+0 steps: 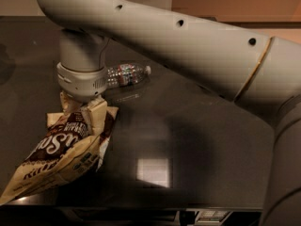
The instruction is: Pick brown chip bag
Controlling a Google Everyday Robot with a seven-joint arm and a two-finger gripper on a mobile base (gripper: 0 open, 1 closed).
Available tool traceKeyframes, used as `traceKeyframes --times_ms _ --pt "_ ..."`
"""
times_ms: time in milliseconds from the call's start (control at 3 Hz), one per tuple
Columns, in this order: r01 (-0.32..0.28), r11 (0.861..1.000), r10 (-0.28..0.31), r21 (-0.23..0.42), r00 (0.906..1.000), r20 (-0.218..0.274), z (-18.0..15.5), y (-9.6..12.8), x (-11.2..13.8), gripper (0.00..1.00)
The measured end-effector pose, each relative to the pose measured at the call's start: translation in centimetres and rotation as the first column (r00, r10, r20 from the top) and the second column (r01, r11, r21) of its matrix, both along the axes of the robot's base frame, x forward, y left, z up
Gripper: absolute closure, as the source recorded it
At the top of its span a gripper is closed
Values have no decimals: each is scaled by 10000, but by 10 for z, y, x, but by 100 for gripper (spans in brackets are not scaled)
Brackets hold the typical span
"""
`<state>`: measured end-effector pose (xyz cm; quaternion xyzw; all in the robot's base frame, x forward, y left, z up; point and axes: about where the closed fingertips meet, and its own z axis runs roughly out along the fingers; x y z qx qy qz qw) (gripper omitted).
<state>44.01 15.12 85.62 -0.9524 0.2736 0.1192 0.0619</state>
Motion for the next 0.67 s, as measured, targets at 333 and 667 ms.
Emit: traceKeyframes --times_ms 333,667 --pt "125 9998 -123 130 9998 -165 13 -12 5 87" --pt "144 9987 -128 490 9994 -332 33 -30 14 100"
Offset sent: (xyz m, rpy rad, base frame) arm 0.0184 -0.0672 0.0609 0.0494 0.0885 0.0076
